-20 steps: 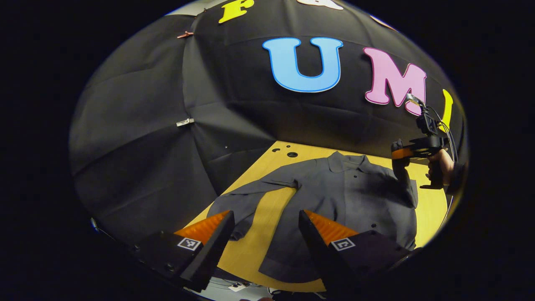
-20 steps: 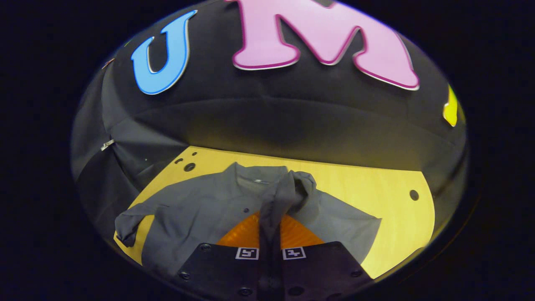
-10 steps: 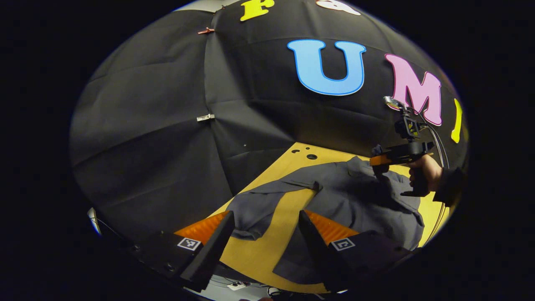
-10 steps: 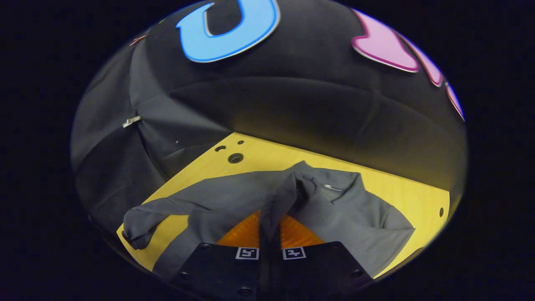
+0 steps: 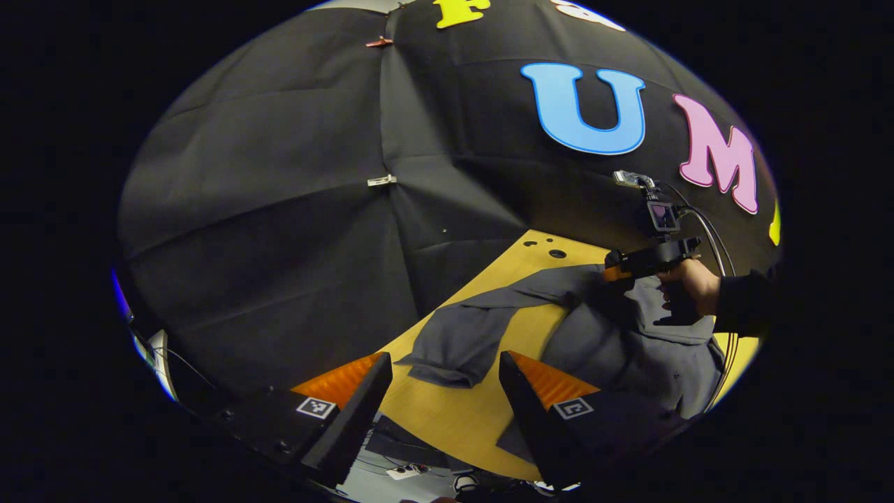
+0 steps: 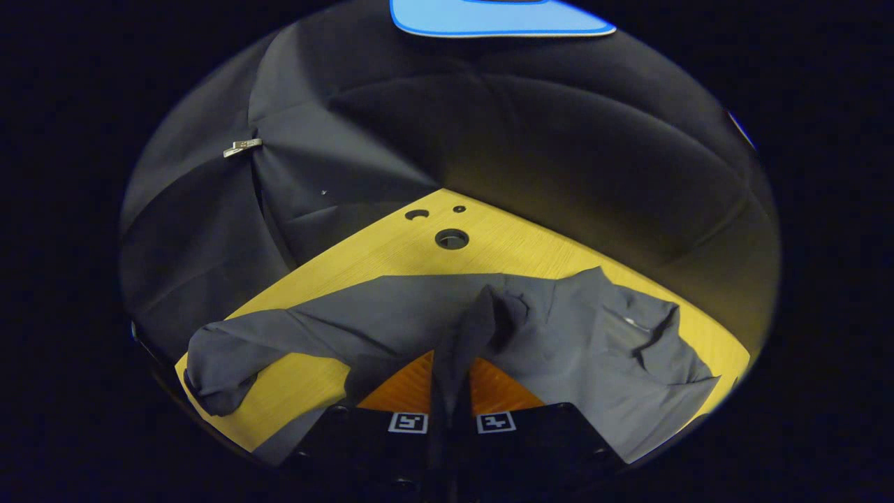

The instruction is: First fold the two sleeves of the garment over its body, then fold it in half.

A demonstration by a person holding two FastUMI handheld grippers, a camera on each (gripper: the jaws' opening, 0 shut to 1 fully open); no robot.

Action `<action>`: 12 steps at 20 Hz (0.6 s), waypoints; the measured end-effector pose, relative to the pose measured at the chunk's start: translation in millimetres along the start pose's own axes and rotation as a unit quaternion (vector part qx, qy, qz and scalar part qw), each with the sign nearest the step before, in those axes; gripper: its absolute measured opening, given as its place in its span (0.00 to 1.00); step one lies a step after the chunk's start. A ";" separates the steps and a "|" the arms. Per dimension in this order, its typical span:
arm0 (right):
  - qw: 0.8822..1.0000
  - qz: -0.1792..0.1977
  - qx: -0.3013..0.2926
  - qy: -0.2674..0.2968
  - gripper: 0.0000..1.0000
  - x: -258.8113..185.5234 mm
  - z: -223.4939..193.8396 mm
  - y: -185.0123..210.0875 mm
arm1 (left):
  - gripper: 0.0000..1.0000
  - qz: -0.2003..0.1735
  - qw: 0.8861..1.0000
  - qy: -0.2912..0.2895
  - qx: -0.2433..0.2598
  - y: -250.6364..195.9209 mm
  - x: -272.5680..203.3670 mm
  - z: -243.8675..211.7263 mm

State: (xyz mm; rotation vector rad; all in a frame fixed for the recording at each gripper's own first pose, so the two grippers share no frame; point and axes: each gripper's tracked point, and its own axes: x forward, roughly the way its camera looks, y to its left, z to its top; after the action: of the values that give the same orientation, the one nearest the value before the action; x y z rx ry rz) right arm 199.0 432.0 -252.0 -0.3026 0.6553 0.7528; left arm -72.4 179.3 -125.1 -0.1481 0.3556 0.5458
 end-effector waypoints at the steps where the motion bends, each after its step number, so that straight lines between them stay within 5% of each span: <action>1: 1.000 0.001 0.004 0.005 0.13 1.5 -2.0 3.5 | 0.97 0.005 1.000 0.001 -0.004 6.2 1.9 -4.4; 4: 1.000 0.003 0.003 -0.007 0.36 -1.4 5.1 12.9 | 0.97 0.009 1.000 -0.001 -0.007 20.5 12.2 -7.3; 8: 0.999 0.019 0.014 -0.035 0.94 -27.8 19.5 24.2 | 0.97 -0.013 0.999 0.023 -0.024 22.0 40.4 -17.5; 12: 0.997 -0.015 0.029 -0.073 0.99 -83.3 35.4 -3.8 | 0.97 -0.041 0.997 0.043 -0.047 11.9 72.6 -27.8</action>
State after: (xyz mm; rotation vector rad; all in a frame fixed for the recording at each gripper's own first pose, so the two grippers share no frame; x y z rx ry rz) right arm 171.8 401.8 -171.0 -0.2015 0.5334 0.7184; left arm -29.1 217.9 -178.2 -0.2766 0.4063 0.4769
